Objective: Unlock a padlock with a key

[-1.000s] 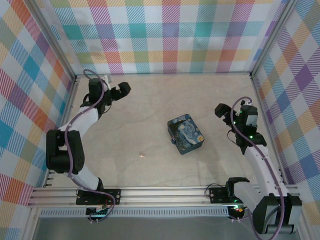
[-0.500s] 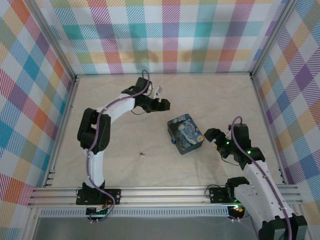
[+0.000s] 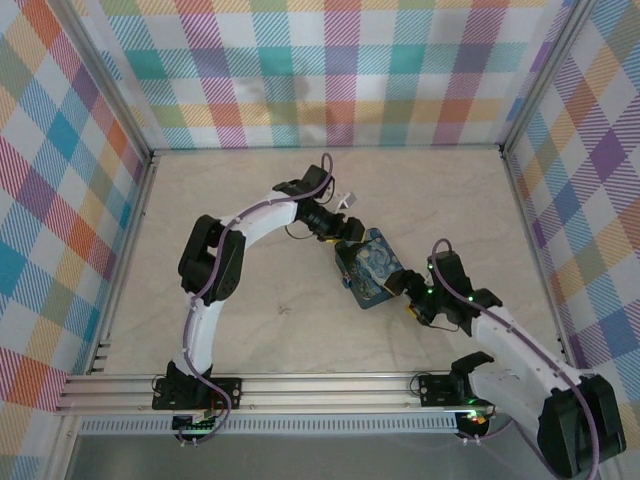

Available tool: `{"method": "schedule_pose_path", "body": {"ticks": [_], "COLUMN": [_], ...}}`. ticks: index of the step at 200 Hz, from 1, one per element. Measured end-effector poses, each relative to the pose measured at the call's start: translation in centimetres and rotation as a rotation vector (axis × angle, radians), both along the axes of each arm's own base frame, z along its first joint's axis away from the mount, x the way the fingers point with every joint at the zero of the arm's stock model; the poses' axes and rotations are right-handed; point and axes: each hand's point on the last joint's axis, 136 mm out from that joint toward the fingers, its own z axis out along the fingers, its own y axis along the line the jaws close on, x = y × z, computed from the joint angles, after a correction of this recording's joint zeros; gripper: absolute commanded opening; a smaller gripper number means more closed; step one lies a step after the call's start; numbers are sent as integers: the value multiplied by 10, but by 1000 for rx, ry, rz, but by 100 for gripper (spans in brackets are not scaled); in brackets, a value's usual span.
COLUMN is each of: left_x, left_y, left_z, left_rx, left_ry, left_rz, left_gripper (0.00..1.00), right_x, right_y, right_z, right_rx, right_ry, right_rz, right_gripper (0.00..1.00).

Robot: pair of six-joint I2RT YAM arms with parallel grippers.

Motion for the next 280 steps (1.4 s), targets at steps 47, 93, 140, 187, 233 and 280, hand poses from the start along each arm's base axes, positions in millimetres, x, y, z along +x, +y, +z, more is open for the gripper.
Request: {"method": "schedule_pose_path", "body": {"ticks": [47, 93, 140, 187, 233, 280], "left_x": [-20, -27, -32, -19, -6, 2], "left_y": [12, 34, 67, 89, 95, 100], "left_z": [-3, -2, -4, -6, -4, 3], "left_rx": [3, 47, 93, 107, 117, 106], "left_ry": [23, -23, -42, -51, -79, -109], "left_rz": [4, 52, 151, 260, 341, 410], "left_gripper": [70, 65, 62, 63, 70, 83], "right_x": [36, 70, 119, 171, 199, 199], "right_y": [11, 18, 38, 62, 74, 80], "right_z": [4, 1, 2, 5, 8, 11], "right_rx": [-13, -78, -119, -117, -121, -122], "right_ry": [-5, 8, -13, -57, -90, -91], "right_rz": [-9, 9, 82, 151, 185, 223], "right_gripper": [72, 64, 61, 62, 66, 78]}}
